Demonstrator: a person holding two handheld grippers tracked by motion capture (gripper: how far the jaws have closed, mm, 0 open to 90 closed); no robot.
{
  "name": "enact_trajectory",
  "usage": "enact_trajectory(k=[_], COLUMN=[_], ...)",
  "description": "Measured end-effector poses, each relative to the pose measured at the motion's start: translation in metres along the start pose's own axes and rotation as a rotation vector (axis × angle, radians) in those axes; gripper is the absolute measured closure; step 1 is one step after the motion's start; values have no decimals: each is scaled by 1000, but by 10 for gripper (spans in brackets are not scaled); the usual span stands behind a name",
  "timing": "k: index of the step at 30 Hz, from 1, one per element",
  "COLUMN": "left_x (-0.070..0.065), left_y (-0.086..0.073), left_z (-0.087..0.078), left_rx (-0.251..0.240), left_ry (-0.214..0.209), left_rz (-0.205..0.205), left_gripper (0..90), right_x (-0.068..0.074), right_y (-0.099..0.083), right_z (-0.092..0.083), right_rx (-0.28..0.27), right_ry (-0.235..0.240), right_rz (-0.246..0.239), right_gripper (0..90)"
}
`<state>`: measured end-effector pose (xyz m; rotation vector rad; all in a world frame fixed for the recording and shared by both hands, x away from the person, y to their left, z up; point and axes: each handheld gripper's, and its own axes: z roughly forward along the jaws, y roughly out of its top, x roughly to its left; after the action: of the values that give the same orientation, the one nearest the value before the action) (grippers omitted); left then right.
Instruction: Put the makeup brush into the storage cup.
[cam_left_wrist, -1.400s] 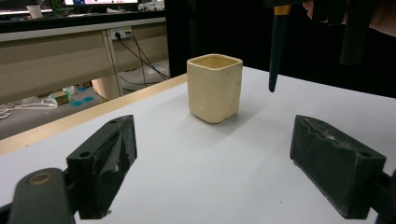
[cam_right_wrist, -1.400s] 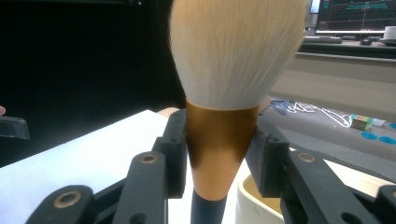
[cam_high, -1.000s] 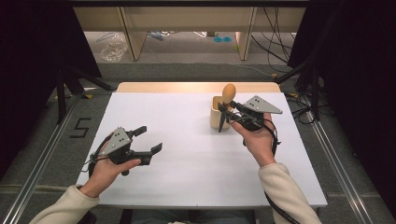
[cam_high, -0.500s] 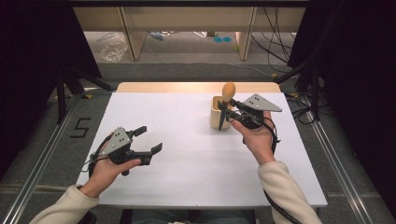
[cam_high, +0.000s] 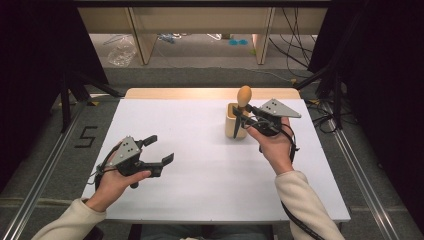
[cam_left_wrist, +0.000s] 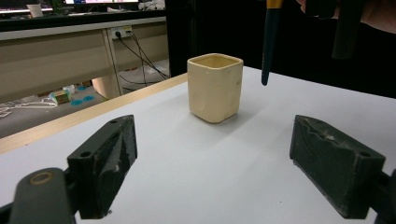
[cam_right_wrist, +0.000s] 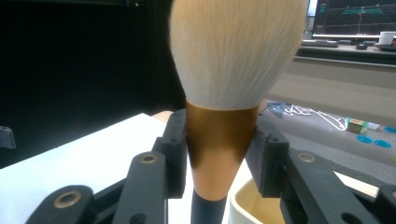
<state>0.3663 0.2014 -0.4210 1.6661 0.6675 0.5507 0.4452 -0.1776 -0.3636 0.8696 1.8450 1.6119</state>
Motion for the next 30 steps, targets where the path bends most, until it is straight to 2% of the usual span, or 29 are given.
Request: enact_trajectory(k=[2,10,30], left_x=[-1,-1,-1], left_y=[0,0,0], left_z=[0,0,0], left_rx=[-1,-2,-2], left_ry=[3,1,-1], left_rz=[-14,-12,-11], left_gripper=[147,147,147], right_x=[1,0,-2], right_y=[0,3,6], right_z=[0,1,6], right_rx=[-6,1,-22], right_ry=[-1,2,-12], right_rz=[6,6,-2], right_gripper=[640,640,640])
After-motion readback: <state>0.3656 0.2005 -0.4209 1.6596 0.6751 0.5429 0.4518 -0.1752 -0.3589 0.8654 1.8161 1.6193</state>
